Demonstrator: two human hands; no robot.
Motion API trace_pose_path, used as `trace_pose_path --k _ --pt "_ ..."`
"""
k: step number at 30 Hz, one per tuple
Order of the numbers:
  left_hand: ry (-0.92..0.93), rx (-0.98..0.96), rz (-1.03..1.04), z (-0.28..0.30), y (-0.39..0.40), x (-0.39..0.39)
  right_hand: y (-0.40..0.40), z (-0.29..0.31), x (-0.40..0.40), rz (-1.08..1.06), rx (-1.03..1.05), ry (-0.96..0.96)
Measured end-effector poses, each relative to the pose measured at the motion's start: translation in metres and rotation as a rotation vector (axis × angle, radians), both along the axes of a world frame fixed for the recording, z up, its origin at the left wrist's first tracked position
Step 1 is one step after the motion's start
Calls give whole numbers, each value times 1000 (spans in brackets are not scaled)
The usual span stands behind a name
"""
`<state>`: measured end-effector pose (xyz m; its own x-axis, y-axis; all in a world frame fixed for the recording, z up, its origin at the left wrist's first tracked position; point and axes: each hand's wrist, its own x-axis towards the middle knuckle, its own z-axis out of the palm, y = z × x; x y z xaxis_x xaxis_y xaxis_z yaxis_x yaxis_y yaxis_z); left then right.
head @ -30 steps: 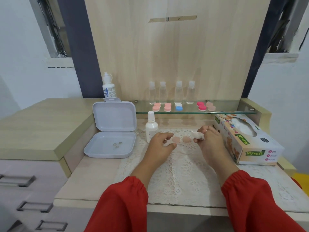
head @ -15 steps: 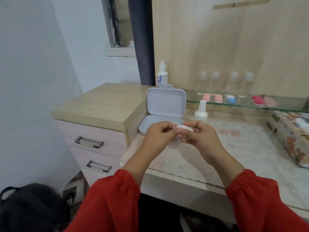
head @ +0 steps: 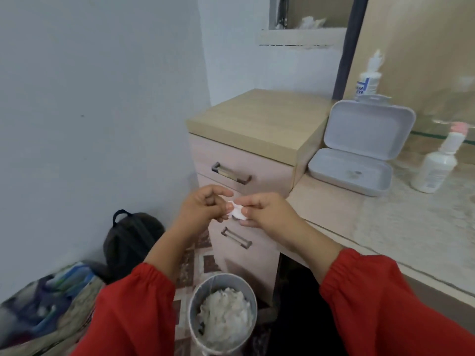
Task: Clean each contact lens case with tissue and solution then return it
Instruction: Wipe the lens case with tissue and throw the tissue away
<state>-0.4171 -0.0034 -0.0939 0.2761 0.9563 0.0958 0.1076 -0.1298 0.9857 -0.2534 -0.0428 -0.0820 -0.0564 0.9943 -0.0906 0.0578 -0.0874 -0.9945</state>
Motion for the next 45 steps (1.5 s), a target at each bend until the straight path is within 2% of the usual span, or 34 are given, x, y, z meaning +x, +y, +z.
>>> trace_pose_path --k 5,10,14,17,20,22,28,36,40,45 --pt "73 -154 3 -41 -2 -37 13 -49 -37 -44 -66 -72" --pt "170 -267 96 -82 -6 -51 18 -100 -60 -58 -170 -118" --pt "359 -323 156 -119 -3 -56 22 -137 -64 5 -242 -255" --pt "537 -405 82 -143 -2 -59 23 -149 -61 -18 -299 -321" --pt "588 -549 11 -157 -5 -59 23 -152 -54 -35 -311 -365" --pt "631 -527 5 -157 -4 -57 25 -152 -51 -53 -295 -366" --pt "612 -342 -36 -123 6 -39 28 -129 -48 -65 -269 -277" --pt "468 -96 -54 -37 12 -3 14 -50 -42 -152 -99 -62" --pt "354 -37 -61 3 7 19 -1 -9 -20 -186 16 -25" --pt "267 -14 -167 35 -1 67 -22 23 32 -242 74 -12"
